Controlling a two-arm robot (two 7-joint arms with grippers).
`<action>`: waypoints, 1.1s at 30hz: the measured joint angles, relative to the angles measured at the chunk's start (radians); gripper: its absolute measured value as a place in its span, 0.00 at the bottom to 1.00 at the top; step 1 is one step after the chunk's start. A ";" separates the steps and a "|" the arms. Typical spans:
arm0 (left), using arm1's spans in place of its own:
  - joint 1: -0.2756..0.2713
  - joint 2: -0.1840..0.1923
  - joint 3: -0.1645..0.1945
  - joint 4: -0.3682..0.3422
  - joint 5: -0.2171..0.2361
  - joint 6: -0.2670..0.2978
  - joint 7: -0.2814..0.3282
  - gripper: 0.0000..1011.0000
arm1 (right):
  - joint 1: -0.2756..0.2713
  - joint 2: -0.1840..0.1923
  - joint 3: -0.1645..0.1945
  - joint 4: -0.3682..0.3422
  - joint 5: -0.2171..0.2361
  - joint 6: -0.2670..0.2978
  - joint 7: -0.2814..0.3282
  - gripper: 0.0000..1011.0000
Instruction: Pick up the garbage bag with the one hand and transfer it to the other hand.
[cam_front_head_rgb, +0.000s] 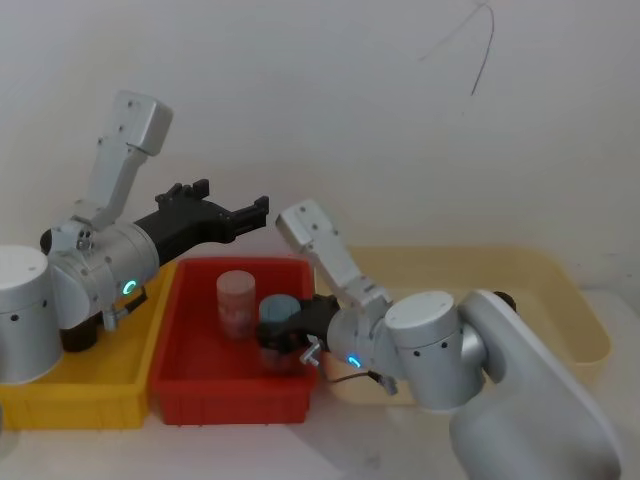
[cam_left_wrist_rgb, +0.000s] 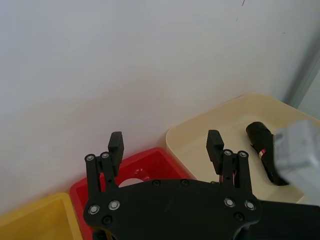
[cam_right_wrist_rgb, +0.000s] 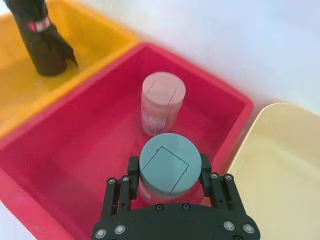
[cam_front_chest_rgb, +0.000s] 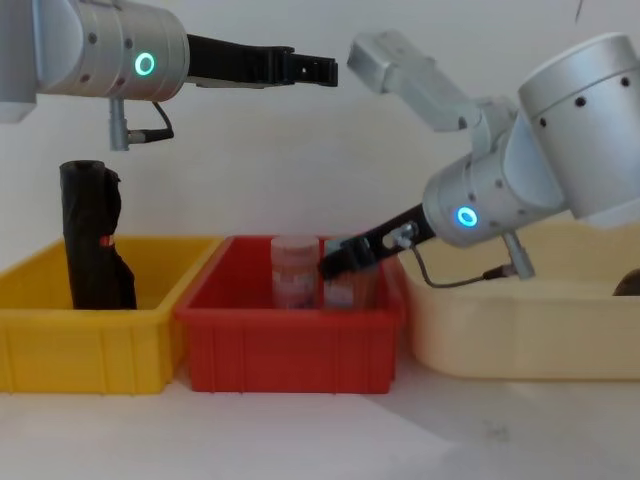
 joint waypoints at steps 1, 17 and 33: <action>0.000 0.000 0.000 0.000 0.000 0.000 0.000 0.99 | -0.002 -0.001 0.005 -0.006 0.003 0.001 -0.001 0.68; 0.000 0.000 0.000 0.000 0.000 0.000 0.000 0.99 | -0.066 -0.019 0.163 -0.163 0.083 0.018 -0.052 0.68; 0.000 0.000 0.000 0.000 0.000 0.000 0.000 0.99 | -0.166 -0.009 0.361 -0.286 0.155 -0.010 -0.143 0.68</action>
